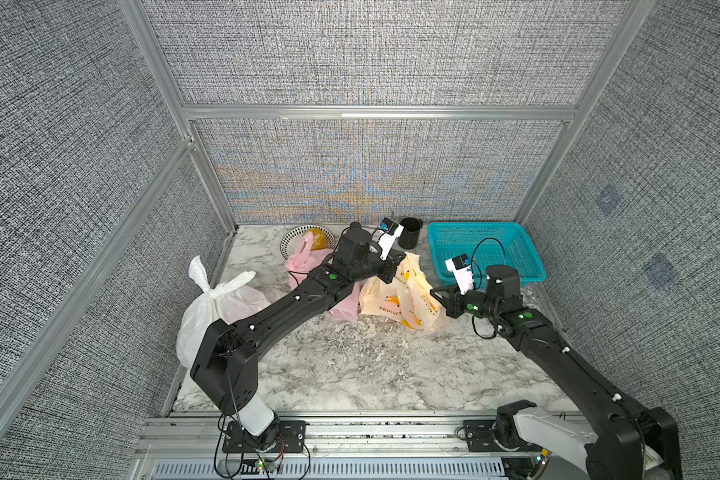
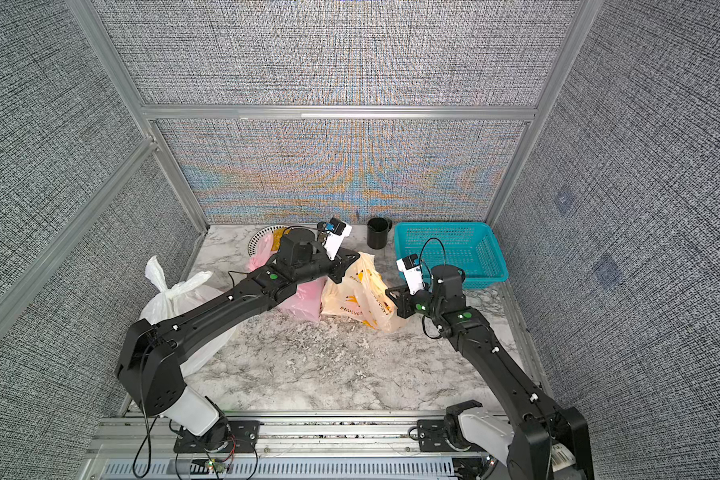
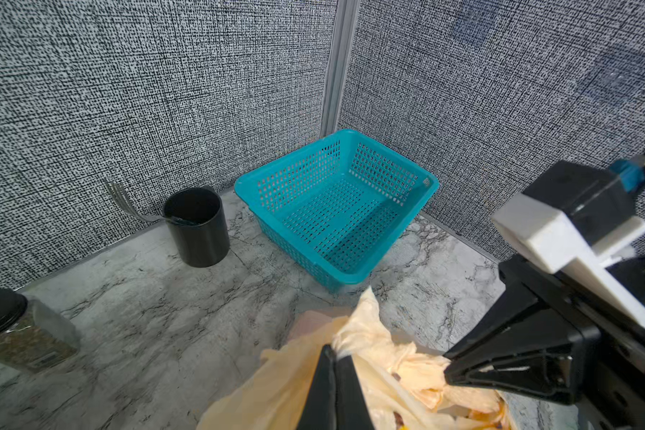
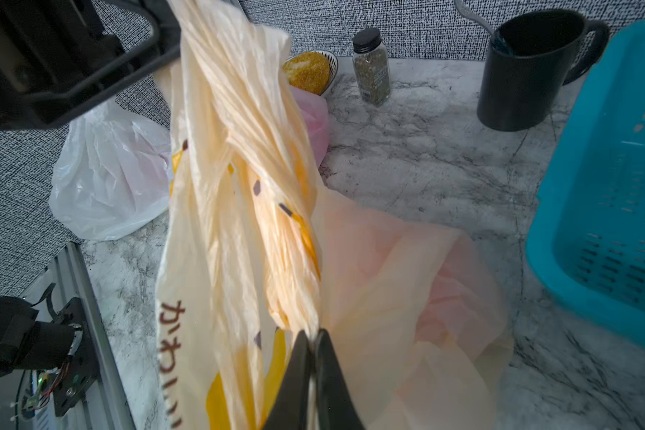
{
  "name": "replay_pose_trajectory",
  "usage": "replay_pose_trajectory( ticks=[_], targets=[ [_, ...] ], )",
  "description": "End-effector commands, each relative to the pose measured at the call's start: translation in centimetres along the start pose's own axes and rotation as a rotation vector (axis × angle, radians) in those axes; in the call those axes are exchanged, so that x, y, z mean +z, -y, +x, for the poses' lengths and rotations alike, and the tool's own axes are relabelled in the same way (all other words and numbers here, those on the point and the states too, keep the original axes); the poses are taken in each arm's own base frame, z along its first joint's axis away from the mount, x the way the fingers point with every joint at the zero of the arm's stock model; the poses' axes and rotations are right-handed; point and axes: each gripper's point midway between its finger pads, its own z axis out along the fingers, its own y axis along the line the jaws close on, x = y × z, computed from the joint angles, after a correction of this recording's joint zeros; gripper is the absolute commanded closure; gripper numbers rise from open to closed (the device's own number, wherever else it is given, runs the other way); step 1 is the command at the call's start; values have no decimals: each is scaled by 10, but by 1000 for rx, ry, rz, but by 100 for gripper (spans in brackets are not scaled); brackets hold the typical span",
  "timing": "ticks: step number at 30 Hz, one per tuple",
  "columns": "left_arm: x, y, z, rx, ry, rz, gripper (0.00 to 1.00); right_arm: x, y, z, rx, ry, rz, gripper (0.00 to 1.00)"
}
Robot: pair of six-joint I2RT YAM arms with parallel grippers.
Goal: Untie the knot of a plastic bag & take out the apple
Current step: Untie the plastic bag at the center of the board.
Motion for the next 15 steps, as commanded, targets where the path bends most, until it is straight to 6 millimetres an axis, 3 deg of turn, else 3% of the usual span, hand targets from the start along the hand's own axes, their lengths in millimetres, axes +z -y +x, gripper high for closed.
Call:
replay_pose_trajectory(
  ticks=[1, 7, 11, 12, 15],
  targets=[
    [1, -9, -10, 18, 27, -39, 100, -7, -1, 13, 51, -20, 19, 100],
    [6, -35, -18, -50, 82, -52, 100, -24, -14, 35, 105, 48, -19, 100],
    [15, -42, -17, -98, 91, -40, 98, -22, -31, 49, 113, 40, -89, 100],
    [16, -40, -16, -104, 86, -26, 92, -20, -34, 52, 112, 34, -93, 100],
    [16, -29, -13, -118, 72, 38, 49, -12, -36, 54, 119, 24, -88, 100]
  ],
)
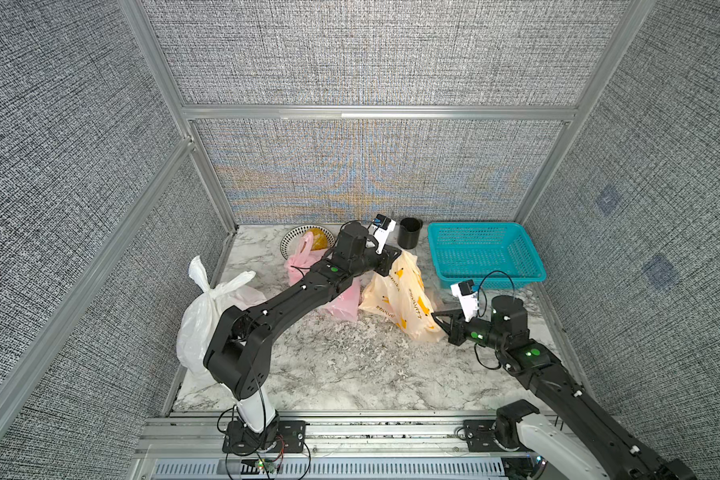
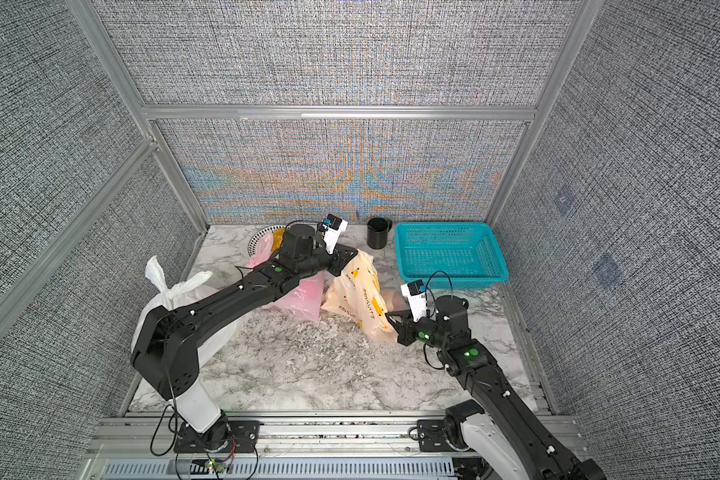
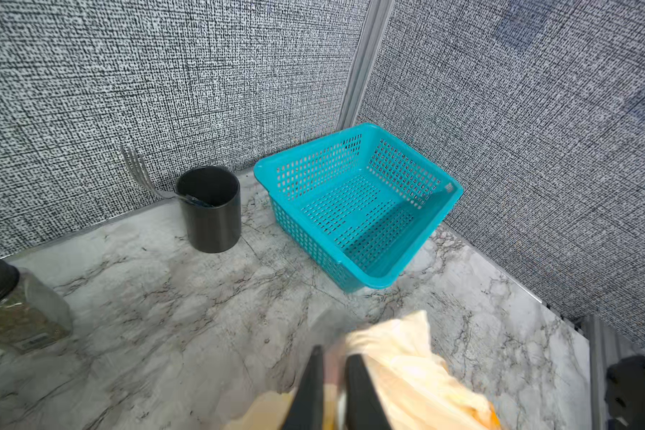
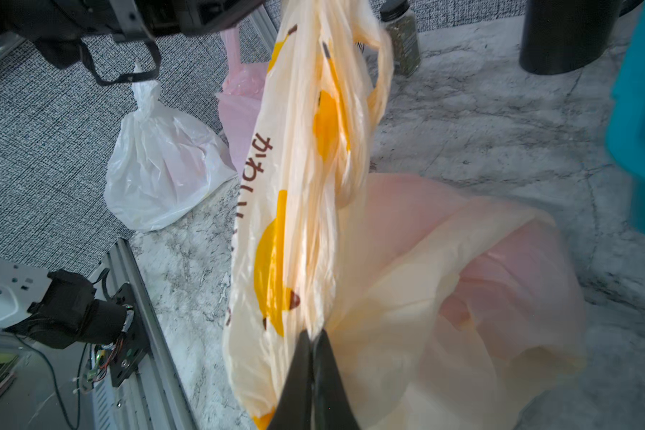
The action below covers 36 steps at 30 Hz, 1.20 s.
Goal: Untie the knot of a plastic bag & take out the apple
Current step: Untie the plastic bag at the center of the board, then adjust the plastic bag at the center of the board.
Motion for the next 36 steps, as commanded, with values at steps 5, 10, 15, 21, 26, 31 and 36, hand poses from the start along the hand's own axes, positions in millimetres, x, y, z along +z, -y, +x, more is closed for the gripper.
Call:
replay_pose_trajectory(
  ticks=[5, 10, 15, 21, 26, 31, 36],
  targets=[
    [-27, 19, -8, -77, 33, 63, 32, 9, 1, -9, 37, 37, 16, 100],
    [-53, 26, 17, -150, -61, 32, 31, 14, -2, -12, 29, 44, 5, 100],
    [-58, 45, 59, -201, -168, 34, 30, 19, -6, -16, 14, 52, 1, 100],
    [-49, 54, 81, -238, -210, 25, 14, 25, -15, -15, -12, 37, -9, 100],
    [-38, 47, 85, -248, -220, -1, 18, 27, -23, -8, -51, 9, -10, 100],
    [-29, 44, 90, -259, -249, -3, 83, 24, -29, -1, -74, 6, -14, 100],
    [-29, 35, 81, -224, -207, -25, 100, 24, -31, 13, -102, -36, -8, 100]
  ],
)
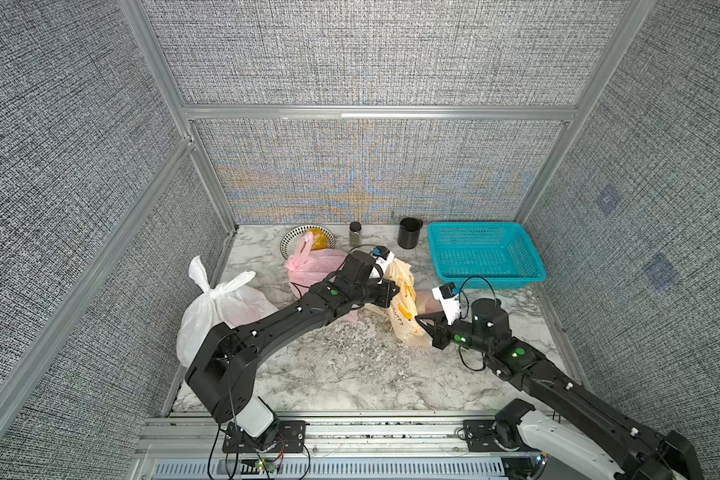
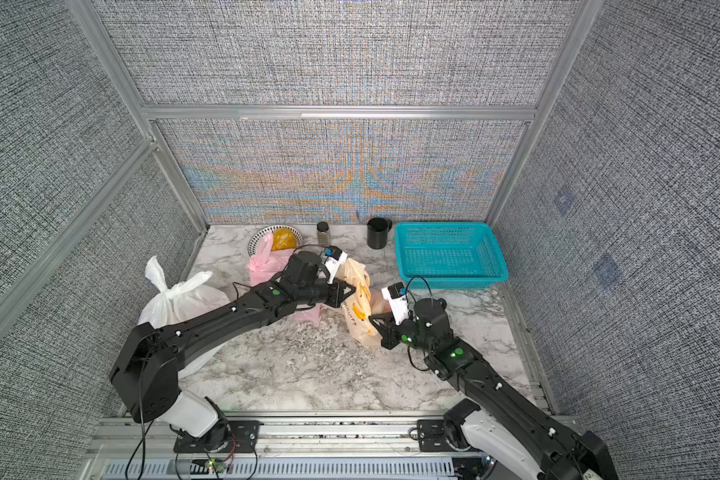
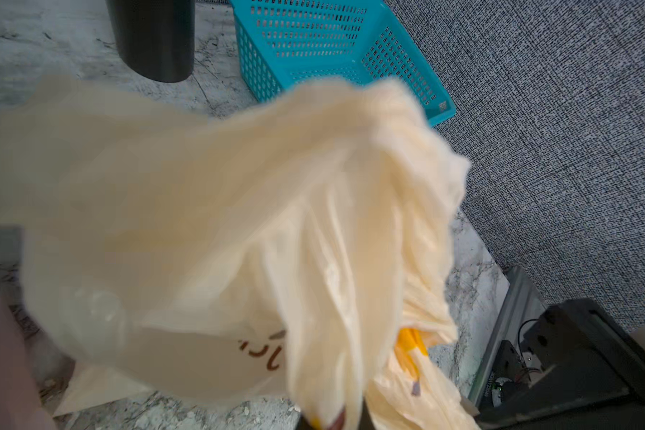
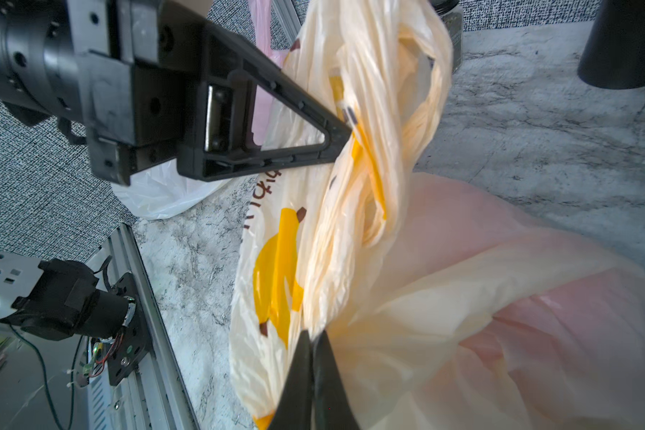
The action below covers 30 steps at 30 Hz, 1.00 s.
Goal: Untie the knot of a plastic bag & take out the apple
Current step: Adjust the plastic bag at the center of the board.
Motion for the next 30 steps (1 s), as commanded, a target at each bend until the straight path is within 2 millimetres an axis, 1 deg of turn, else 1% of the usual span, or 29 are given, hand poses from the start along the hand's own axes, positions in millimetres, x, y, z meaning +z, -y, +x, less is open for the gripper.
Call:
replay_pose_trajectory(
  ticks=[1, 3, 4, 5, 6, 7, 8, 12, 13, 16, 18, 21, 23, 25, 26, 27, 30],
  targets=[
    [-4, -5, -17, 43, 61, -24, 100, 0, 2, 12, -15, -43, 13, 100],
    [-8, -7, -23, 67, 85, -19, 100, -2, 5, 6, 11, -29, 31, 100],
    [-9, -8, -25, 72, 92, -16, 100, -4, 7, -1, 26, -2, 33, 84],
    [-10, -7, -26, 82, 90, -13, 100, -7, 8, -8, 40, 23, 28, 71],
    [-11, -7, -25, 95, 80, -5, 100, -10, 11, -16, 59, 58, 19, 60],
    [-11, -6, -23, 107, 69, 5, 100, -12, 15, -25, 77, 90, 12, 52],
    [-11, -6, -21, 111, 56, 14, 100, -14, 18, -31, 91, 105, 0, 48],
    [-12, -4, -11, 116, 14, 56, 100, -18, 26, -55, 147, 155, -81, 43],
    [-11, -4, -8, 119, 5, 64, 100, -17, 28, -57, 151, 154, -90, 40],
    [-10, -1, -6, 122, -6, 86, 100, -6, 28, -61, 125, 94, -125, 38],
    [-8, 2, -6, 129, -9, 100, 100, 0, 25, -65, 110, 63, -157, 35],
    [-7, 5, -9, 132, -6, 118, 100, 4, 24, -74, 95, 71, -167, 29],
    [-6, 7, -12, 135, -2, 129, 100, 9, 25, -81, 72, 77, -141, 28],
    [-7, 9, -14, 139, -1, 134, 100, 23, 32, -78, 42, 24, -70, 27],
    [-8, 10, -16, 141, 4, 133, 100, 30, 32, -82, 10, -1, -34, 27],
    [-9, 12, -18, 145, 8, 133, 100, 37, 35, -78, -10, -33, 0, 26],
    [-14, 18, -26, 161, 22, 148, 100, 52, 48, -72, -35, -80, 100, 24]
  ],
)
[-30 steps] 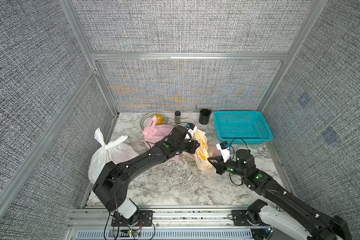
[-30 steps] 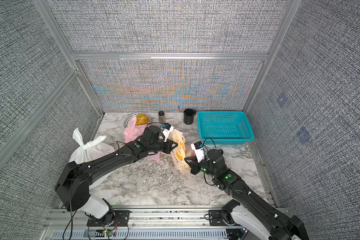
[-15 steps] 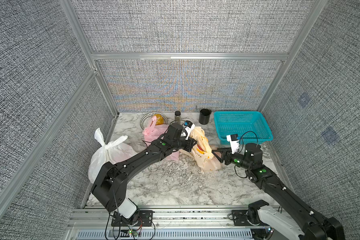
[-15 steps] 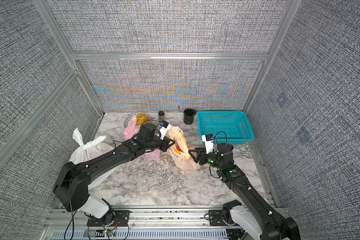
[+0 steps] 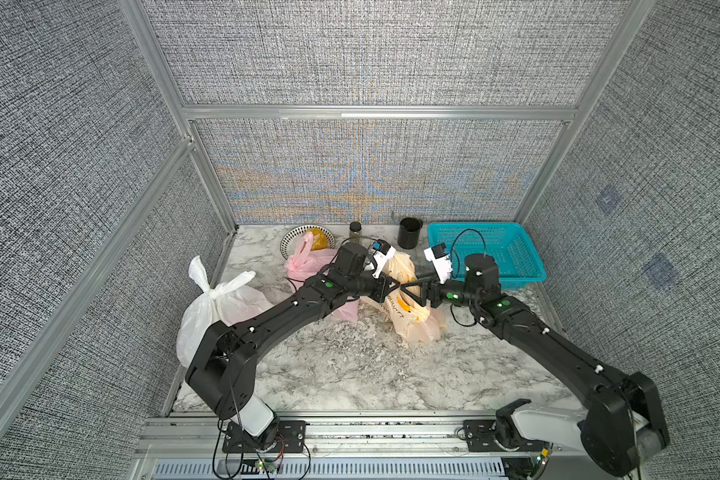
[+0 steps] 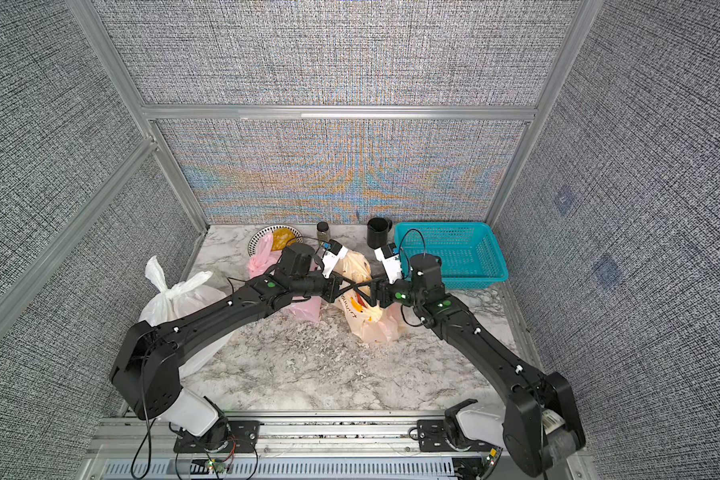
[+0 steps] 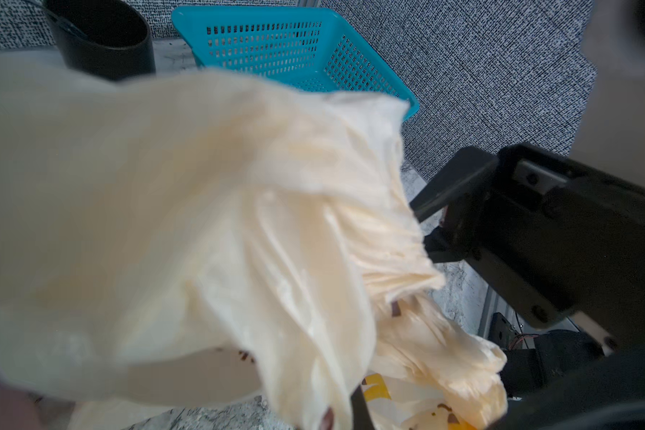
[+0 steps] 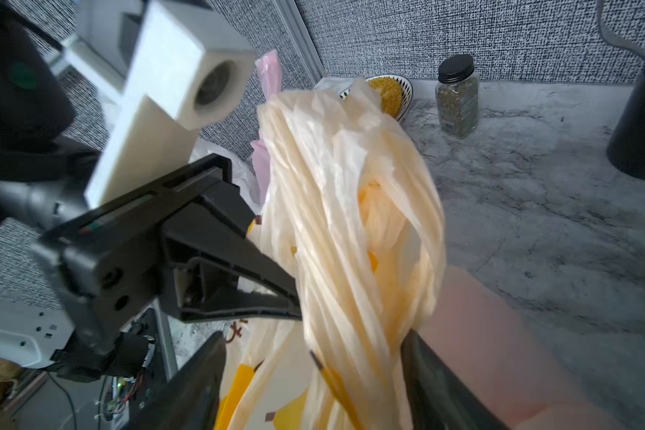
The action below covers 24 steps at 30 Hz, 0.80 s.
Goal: Untie the knot of a plastic bag & take out the apple
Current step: Adjust the plastic bag at the center of the board.
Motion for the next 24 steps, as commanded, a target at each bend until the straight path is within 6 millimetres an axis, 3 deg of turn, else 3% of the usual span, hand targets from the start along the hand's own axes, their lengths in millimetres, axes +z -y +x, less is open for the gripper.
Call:
replay_pose_trajectory(
  ticks=[1, 5, 8, 12, 20, 21, 24],
  targets=[
    [-5, 10, -11, 37, 18, 32, 100, 10, 31, 16, -43, -81, 190, 23],
    [-14, 14, -15, 54, 24, 24, 100, 14, 73, 24, -9, -138, 414, 23],
    [-22, 14, -9, 58, 14, 2, 100, 5, 89, 23, 10, -103, 514, 23],
    [-35, 0, 3, 49, -4, -86, 100, -14, 118, 36, 80, -133, 682, 23],
    [-64, -57, 23, -81, 43, -339, 100, -55, 116, 51, 196, -38, 705, 17],
    [-66, -63, 24, -92, 47, -363, 100, -60, 118, 63, 217, -41, 706, 17],
    [-71, -78, 32, -121, 35, -426, 100, -78, 123, 72, 269, -11, 721, 17]
  ],
)
